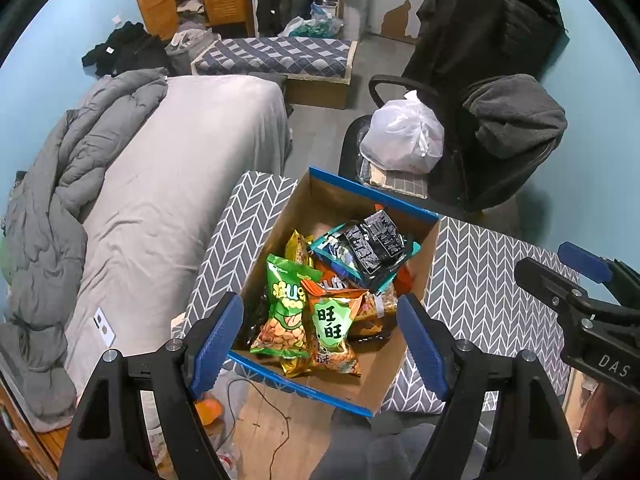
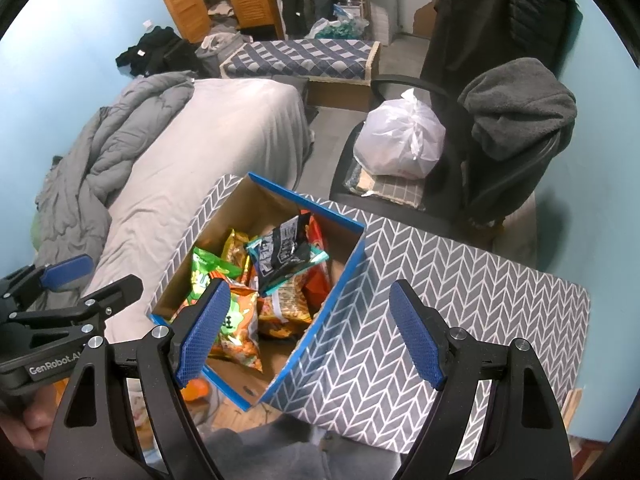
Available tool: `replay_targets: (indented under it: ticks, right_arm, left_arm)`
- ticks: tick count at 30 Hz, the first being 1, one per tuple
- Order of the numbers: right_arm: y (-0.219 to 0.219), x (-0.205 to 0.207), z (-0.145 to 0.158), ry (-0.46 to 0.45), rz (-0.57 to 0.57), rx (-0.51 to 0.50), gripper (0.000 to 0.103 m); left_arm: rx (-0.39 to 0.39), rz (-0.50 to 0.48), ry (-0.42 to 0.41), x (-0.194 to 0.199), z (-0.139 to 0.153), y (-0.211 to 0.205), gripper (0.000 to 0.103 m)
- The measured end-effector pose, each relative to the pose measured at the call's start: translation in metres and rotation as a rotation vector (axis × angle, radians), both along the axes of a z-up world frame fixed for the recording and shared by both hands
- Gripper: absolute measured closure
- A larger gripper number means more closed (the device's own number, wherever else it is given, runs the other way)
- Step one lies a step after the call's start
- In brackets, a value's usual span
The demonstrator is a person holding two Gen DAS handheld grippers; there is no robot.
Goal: Organize snacks
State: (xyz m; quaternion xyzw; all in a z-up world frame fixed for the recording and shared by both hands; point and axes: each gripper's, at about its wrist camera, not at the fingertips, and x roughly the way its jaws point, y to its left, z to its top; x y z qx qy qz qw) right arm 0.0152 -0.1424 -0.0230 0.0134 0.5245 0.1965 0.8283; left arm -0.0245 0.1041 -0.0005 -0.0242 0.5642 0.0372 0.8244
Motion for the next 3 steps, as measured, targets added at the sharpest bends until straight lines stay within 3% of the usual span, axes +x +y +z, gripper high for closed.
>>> replay_targets:
  ticks: [3]
  right_arm:
    - [0.0001, 0.0, 0.0, 0.0, -0.001, 0.001, 0.022]
  left_arm:
    - [0.0, 0.002, 0.007, 0.0021, -0.0008, -0.0002, 0.023]
